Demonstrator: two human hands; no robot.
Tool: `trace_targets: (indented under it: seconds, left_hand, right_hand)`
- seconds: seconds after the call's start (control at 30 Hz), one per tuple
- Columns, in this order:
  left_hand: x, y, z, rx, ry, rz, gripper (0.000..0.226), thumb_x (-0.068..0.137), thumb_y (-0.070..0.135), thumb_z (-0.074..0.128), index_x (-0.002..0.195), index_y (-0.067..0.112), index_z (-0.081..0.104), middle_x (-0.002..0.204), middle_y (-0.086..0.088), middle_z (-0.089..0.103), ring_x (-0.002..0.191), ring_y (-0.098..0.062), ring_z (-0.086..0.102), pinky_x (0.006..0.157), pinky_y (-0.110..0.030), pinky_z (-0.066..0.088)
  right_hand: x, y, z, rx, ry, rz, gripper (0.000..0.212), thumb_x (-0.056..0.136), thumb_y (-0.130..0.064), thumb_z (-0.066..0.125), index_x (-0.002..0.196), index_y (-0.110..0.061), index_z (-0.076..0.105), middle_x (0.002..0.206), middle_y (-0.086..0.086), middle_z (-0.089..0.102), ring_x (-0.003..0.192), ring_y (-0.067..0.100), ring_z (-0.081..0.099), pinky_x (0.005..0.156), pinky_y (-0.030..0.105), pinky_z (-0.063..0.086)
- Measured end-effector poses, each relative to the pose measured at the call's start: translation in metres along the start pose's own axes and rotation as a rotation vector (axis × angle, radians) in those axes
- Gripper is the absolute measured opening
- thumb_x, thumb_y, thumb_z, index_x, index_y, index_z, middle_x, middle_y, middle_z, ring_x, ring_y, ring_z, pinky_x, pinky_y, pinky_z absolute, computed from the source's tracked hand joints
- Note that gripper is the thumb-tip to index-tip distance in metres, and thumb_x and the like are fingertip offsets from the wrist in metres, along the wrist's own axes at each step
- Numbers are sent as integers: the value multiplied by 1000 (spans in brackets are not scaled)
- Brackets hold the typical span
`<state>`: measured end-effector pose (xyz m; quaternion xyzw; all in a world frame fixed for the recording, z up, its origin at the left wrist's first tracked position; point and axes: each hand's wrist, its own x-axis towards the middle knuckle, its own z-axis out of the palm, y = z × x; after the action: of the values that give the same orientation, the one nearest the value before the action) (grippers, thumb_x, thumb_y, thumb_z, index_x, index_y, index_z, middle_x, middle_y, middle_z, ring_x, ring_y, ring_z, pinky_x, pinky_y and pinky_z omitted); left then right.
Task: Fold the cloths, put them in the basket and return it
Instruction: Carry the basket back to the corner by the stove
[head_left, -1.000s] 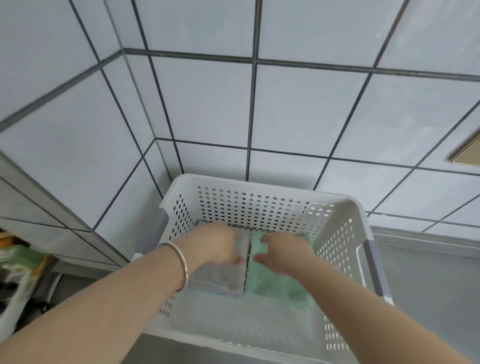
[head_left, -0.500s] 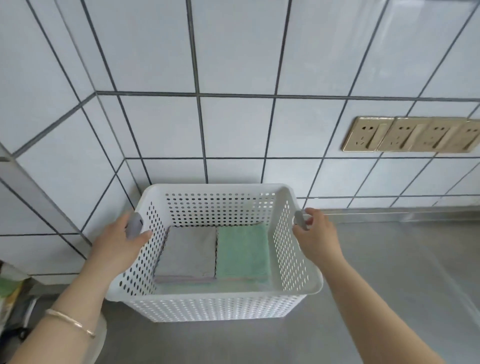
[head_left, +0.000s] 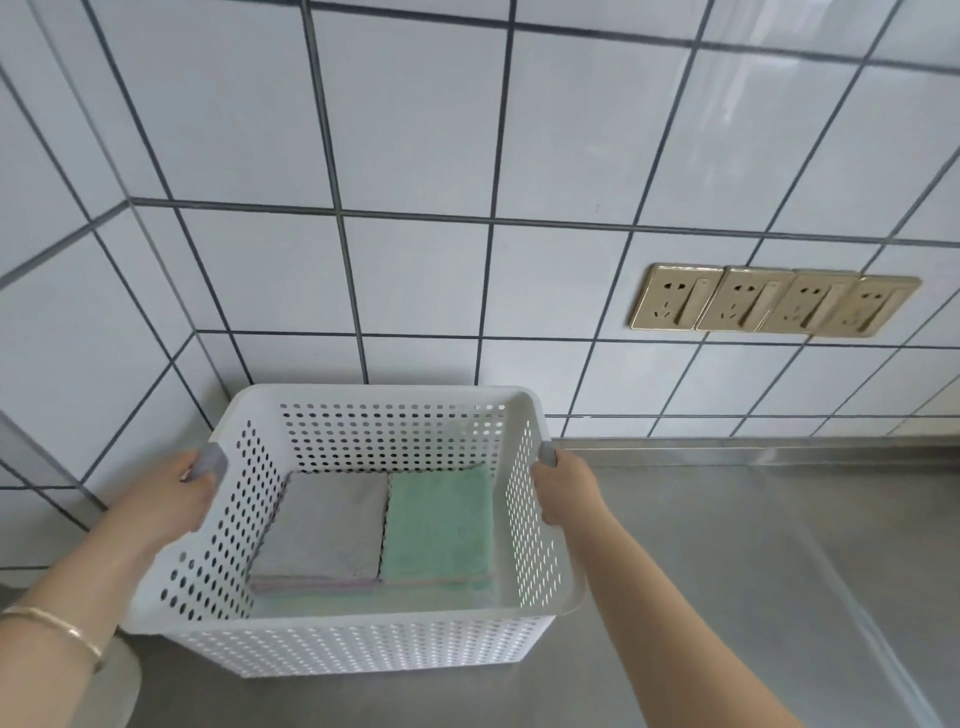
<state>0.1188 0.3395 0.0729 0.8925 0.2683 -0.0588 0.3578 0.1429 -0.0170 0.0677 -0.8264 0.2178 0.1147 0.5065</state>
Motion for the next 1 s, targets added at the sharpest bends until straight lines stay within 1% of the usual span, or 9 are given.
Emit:
trace_targets:
  seconds: [0.17,0.3,0.43,0.53,0.7,0.77,0.83,0.87,1.0]
  left_hand:
    - [-17,5,-5,-131,-143,106,19,97,9,39,113,10,50,82,-19,60,67,-24,51,61,-30,37]
    - [-27,9,-9,-250,-243,205,22,97,7,39,114,17,48,71,-6,51,59,-21,42,55,-27,32]
    - [-31,2,-17,-175,-326,313,17,95,13,40,99,24,53,78,-9,56,67,-22,47,66,-32,36]
    - [-32,2,-25,-66,-401,441,13,89,17,40,92,13,52,77,-11,51,68,-21,44,68,-35,32]
    - [-72,-8,-24,-4,-552,597,29,80,25,45,108,28,52,79,-7,58,65,-23,50,66,-34,37]
    - [-93,-13,-18,6,-619,666,27,90,14,43,112,29,49,82,-15,59,58,-23,46,59,-32,36]
    - [-113,-18,-9,35,-688,723,26,92,11,42,112,23,52,96,-33,58,59,-34,48,57,-40,38]
    - [-129,-22,-5,48,-720,758,26,91,13,42,115,18,52,95,-34,58,62,-38,49,59,-44,40]
    - [-199,-48,16,73,-848,878,33,94,10,42,126,12,50,66,-5,45,55,-20,40,55,-28,32]
  right_hand:
    - [-23,10,-17,-36,84,-15,23,92,-13,38,108,-10,54,71,1,45,54,15,39,55,27,38]
    - [-58,32,-25,-18,169,5,9,92,-14,41,94,-17,49,65,1,44,54,19,39,57,26,37]
    - [-108,60,-20,80,299,91,11,92,-14,42,84,-11,48,60,3,40,47,19,35,49,24,31]
    - [-161,86,-8,214,418,180,16,92,-13,43,77,-13,48,60,4,39,46,19,36,46,21,33]
    - [-290,120,19,254,618,253,23,94,-16,45,71,-17,47,61,2,44,49,16,42,48,23,37]
    - [-337,137,29,298,682,312,20,94,-17,45,75,-13,49,61,1,43,49,15,42,47,24,35]
    - [-383,155,39,416,733,377,13,95,-18,45,88,-9,52,60,1,41,49,14,38,47,27,34]
    - [-408,165,45,443,772,408,13,96,-18,45,89,-9,53,60,0,40,49,13,36,46,27,33]
    - [-513,197,79,511,935,490,18,97,-17,44,86,-6,52,62,2,38,51,13,31,44,25,31]
